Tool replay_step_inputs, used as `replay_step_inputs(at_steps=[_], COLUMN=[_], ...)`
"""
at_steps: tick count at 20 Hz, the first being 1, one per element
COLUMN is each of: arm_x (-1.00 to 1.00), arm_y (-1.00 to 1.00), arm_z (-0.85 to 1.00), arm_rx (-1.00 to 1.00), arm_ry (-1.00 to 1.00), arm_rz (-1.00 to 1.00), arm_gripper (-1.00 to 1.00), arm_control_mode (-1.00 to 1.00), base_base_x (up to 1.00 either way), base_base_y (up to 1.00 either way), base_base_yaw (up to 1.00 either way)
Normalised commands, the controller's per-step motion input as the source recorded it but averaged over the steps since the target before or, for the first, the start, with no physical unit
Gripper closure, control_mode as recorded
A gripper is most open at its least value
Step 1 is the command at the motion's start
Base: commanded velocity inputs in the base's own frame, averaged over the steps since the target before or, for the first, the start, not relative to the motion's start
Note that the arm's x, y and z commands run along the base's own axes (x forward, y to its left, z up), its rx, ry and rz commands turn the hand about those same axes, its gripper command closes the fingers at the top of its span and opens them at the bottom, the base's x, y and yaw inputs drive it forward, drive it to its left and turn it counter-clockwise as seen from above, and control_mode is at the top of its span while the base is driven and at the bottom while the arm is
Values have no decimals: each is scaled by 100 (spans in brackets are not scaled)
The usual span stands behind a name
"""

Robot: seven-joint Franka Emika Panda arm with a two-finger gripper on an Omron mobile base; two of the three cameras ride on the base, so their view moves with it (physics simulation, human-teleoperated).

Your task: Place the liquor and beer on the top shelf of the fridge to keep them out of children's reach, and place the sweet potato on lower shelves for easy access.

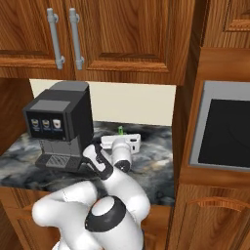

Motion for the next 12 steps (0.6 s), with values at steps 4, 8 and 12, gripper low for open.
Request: replay_step_inputs(at_steps=[4, 8, 12], arm_x=[-55, -73, -96], arm_y=[-17, -30, -35], arm_z=[84, 73, 51], arm_rx=[-1, -9, -16], arm_ry=[1, 5, 10], arm_rz=[4, 6, 9], arm_gripper=[100, 100, 100], arm_control_mode=[-100, -100, -100], base_base_x=[0, 0, 0], base_base_y=[0, 0, 0], base_base_yaw=[0, 0, 0])
